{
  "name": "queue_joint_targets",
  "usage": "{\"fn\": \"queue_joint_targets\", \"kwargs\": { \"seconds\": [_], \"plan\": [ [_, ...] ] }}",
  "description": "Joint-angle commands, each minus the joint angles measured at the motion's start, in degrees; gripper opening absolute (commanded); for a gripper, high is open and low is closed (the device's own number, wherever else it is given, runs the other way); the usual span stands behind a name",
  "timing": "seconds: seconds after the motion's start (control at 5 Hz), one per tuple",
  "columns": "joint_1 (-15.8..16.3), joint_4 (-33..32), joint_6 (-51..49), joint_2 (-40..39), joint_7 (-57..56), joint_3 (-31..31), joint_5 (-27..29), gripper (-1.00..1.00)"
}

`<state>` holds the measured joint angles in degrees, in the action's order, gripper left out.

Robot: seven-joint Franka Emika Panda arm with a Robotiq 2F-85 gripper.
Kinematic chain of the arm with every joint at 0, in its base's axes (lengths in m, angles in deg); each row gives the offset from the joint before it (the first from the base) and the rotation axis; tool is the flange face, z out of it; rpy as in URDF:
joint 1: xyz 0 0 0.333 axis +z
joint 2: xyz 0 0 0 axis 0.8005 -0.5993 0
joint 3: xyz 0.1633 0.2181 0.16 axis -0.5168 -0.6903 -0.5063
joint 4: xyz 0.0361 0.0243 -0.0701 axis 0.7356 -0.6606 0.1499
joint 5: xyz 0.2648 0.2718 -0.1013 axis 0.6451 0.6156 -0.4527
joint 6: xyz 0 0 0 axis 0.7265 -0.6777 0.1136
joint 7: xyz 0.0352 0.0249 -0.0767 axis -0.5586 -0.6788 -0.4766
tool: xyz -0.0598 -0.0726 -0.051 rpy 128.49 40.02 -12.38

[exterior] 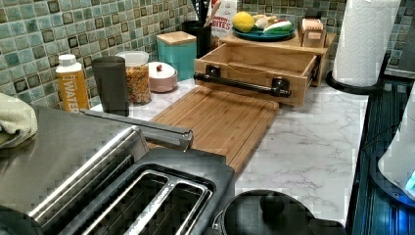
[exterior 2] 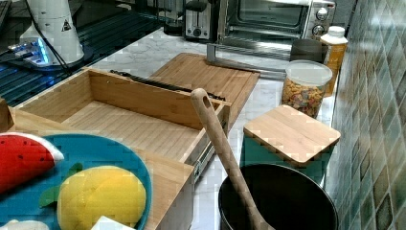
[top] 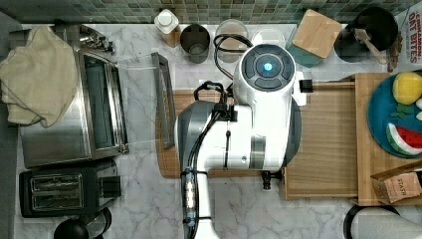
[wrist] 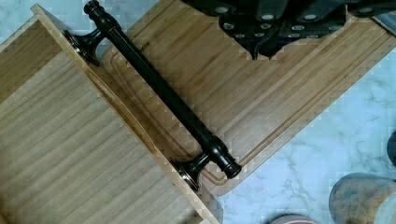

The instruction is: Close the drawer.

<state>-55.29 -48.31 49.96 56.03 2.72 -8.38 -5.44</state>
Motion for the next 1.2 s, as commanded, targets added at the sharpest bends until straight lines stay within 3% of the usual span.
{"fn": "queue_joint_targets", "kwargs": {
  "seconds": [0.2,0.4,0.6,0.8,1.2],
  "plan": [
    [-0.31,-0.03,0.01,-0.28,0.01,0.22,-0.12,-1.0],
    [-1.2,-1.2,1.81,-1.24,-15.16,0.47,-0.17,-1.0],
    [-0.67,-6.34,7.68,0.31,-26.13,0.51,0.44,-1.0],
    [-0.2,-2.05,3.03,-3.27,-26.13,0.29,0.66,-1.0],
    [-0.91,-11.13,13.89,-3.18,-31.71,0.64,-1.15,-1.0]
  ]
}}
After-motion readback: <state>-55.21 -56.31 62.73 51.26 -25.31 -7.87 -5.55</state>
